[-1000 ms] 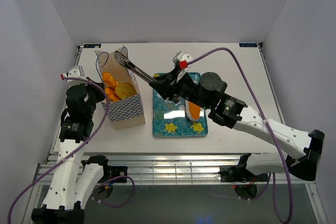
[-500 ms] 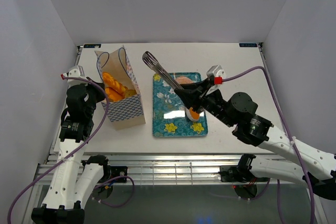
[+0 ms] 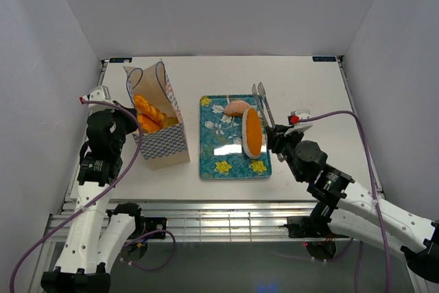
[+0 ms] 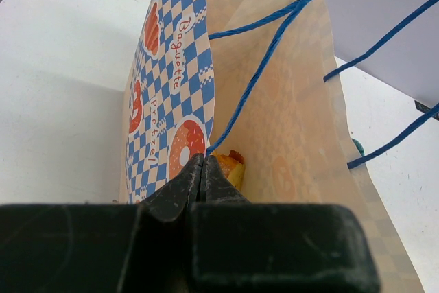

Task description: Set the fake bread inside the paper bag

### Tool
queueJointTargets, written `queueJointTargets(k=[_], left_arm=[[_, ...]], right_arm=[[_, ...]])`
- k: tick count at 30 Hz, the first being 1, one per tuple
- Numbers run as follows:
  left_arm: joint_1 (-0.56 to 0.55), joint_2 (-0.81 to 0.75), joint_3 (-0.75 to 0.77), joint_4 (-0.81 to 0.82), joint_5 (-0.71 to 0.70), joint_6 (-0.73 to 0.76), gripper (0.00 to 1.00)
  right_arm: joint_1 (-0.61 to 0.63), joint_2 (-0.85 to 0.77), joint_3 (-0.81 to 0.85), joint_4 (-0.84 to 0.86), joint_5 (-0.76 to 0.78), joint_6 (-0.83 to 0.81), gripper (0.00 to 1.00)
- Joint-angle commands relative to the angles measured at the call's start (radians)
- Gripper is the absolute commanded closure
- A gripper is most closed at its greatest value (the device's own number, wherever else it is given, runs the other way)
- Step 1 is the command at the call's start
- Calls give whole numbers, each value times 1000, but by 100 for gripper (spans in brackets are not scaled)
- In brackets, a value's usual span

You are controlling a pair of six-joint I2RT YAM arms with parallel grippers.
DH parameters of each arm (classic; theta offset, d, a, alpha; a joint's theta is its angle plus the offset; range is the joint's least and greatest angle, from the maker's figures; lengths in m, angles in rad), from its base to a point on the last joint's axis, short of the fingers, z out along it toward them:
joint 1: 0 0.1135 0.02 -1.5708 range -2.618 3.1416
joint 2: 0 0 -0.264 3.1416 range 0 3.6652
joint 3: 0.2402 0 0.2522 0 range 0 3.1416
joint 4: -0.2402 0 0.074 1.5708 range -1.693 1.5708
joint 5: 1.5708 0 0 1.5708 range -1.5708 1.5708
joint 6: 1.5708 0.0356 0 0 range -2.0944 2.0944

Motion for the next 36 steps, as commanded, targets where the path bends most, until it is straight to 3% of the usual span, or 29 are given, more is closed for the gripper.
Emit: queueJointTargets(k=[1, 7, 19, 36], left_arm=[[-4, 2, -7, -1, 14, 4, 91], [-4, 5, -7, 1, 19, 4, 91], [-4, 8, -8, 2, 26, 2, 91], [-6, 14, -8, 4, 31, 4, 91]], right_arm=[[-135, -18, -47, 21, 54, 76, 60], [-332, 20, -97, 2, -72, 108, 57], [-555, 270, -173, 93, -260, 159, 51], [-638, 449, -222, 171, -344, 179, 44]])
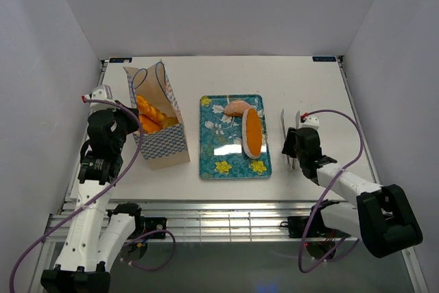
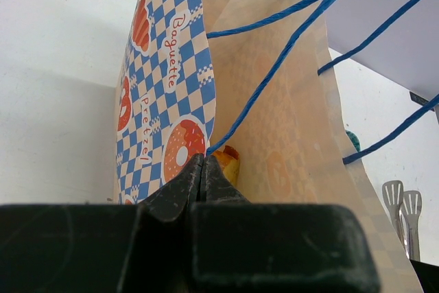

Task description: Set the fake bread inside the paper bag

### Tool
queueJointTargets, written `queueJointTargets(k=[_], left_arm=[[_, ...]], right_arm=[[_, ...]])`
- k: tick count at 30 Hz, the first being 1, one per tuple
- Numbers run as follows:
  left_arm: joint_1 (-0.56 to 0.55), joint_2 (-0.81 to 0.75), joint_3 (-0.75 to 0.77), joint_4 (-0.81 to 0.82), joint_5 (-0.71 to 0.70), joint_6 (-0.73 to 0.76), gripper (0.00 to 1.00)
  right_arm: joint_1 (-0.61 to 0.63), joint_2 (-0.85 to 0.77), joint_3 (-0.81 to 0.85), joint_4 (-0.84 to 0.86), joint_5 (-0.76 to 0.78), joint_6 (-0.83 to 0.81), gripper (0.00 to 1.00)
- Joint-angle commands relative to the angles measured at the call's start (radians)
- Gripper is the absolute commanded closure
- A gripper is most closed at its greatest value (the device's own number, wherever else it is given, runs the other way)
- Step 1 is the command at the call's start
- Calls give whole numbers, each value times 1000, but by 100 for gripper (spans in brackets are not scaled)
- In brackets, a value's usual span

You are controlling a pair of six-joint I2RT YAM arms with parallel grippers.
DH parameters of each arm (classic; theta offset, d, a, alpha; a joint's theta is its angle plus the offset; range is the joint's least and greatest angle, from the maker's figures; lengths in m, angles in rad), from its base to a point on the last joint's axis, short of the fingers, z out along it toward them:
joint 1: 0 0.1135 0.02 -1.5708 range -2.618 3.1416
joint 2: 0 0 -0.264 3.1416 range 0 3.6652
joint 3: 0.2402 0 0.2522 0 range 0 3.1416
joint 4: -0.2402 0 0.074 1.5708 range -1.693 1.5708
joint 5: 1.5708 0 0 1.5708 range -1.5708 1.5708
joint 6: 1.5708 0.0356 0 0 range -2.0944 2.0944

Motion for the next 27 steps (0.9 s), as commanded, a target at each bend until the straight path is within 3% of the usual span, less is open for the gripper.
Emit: queueJointTargets(k=[1, 4, 5, 16, 17, 21, 27], left_arm=[[-3, 2, -10, 2, 9, 4, 91], [-3, 2, -8, 4, 8, 4, 91], [-5, 2, -8, 2, 8, 4, 91], [-3, 10, -10, 1, 2, 5, 91], [-5, 10, -8, 1, 0, 5, 91], [-5, 7, -10, -1, -15, 1, 91], [-3, 21, -7, -6, -26, 2, 91]], right_arm=[[-8, 32, -4, 80, -20, 20, 44], [-11, 63, -1, 81, -26, 26, 43], [-11, 69, -1, 80, -28, 28, 36], [-11, 132, 5, 89, -32, 38, 32], [-13, 137, 5, 90, -34, 38, 27], [-11, 148, 8, 92, -48, 35, 20], [-11, 148, 5, 96, -43, 37, 16]])
